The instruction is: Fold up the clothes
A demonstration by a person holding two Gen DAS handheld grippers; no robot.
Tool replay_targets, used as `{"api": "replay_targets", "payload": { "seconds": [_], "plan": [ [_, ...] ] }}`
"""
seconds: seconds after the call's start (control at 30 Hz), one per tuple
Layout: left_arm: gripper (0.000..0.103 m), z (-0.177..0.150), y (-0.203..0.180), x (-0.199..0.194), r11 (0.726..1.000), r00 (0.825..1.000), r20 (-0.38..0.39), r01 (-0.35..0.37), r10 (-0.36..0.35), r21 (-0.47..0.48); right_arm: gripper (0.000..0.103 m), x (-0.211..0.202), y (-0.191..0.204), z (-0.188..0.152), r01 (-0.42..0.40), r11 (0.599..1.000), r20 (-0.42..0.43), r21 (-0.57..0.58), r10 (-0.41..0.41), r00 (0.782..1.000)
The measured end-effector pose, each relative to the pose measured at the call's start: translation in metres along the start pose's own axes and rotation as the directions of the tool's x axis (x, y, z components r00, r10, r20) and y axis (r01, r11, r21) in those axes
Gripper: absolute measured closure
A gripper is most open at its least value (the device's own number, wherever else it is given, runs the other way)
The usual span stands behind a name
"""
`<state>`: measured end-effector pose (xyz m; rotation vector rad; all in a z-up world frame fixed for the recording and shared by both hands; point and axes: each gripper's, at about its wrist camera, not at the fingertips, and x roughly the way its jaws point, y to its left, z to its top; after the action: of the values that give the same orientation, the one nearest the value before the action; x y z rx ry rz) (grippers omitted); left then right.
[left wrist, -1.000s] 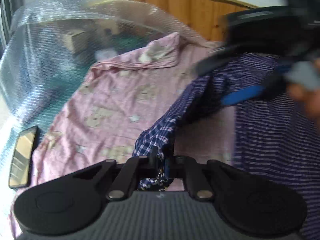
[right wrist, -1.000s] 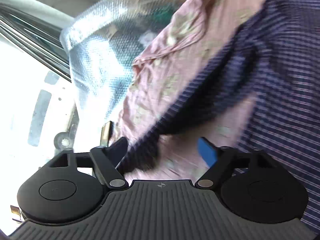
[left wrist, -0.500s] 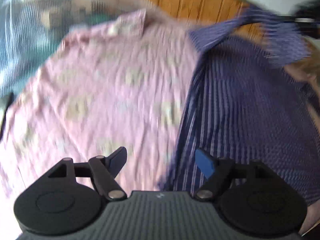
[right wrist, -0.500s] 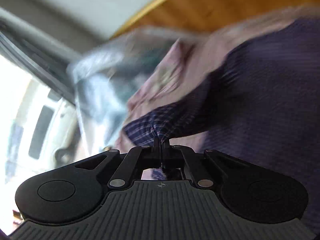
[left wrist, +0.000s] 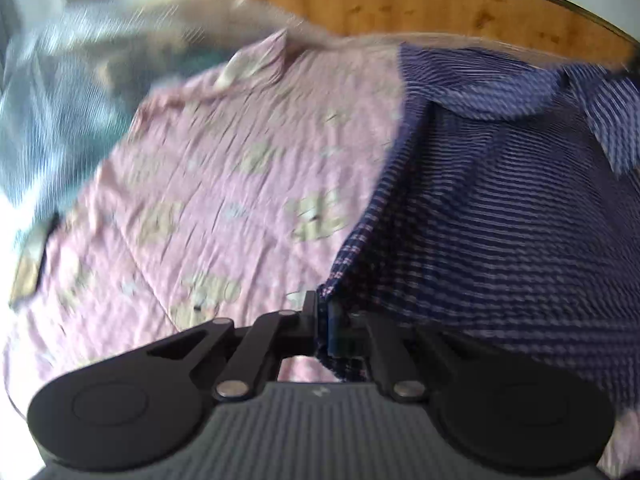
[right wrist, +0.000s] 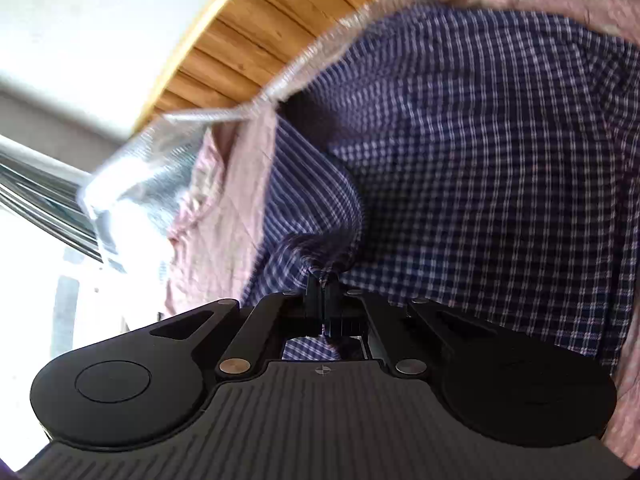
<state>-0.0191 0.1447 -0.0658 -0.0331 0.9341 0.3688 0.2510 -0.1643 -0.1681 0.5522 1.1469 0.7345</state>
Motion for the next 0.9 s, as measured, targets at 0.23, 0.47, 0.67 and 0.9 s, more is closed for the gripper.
{"api": "replay_targets", "payload": {
  "seconds": [0.23,0.47,0.67,0.9],
  "plan": [
    [0.098,-0.024,-0.072,-0.001,0.962,0.998,-0.053,0.046,-0.033,0.269,0.103,-0.082,-0.049,-0.011,0.027,0.998,0.07,0.064,-0.031,0.997],
    [0.095,-0.043,-0.073,0.019,0.954,0.989,-0.147,0.057,-0.014,0.294,0.103,-0.036,-0.102,-0.02,0.229,0.971,-0.07,0.07,-0.225,0.972],
    [0.082,-0.036,-0.019,-0.014,0.975,0.966,-0.191,0.194,-0.172,0.104,0.068,-0.038,-0.074,0.005,0.496,0.862,0.028,-0.107,-0.496,0.868],
    [0.074,-0.002,0.079,0.0,0.918,0.949,-0.054,0.285,-0.311,-0.276,0.054,0.003,0.065,0.082,0.536,0.723,0.199,-0.437,-0.503,0.841]
  ]
}}
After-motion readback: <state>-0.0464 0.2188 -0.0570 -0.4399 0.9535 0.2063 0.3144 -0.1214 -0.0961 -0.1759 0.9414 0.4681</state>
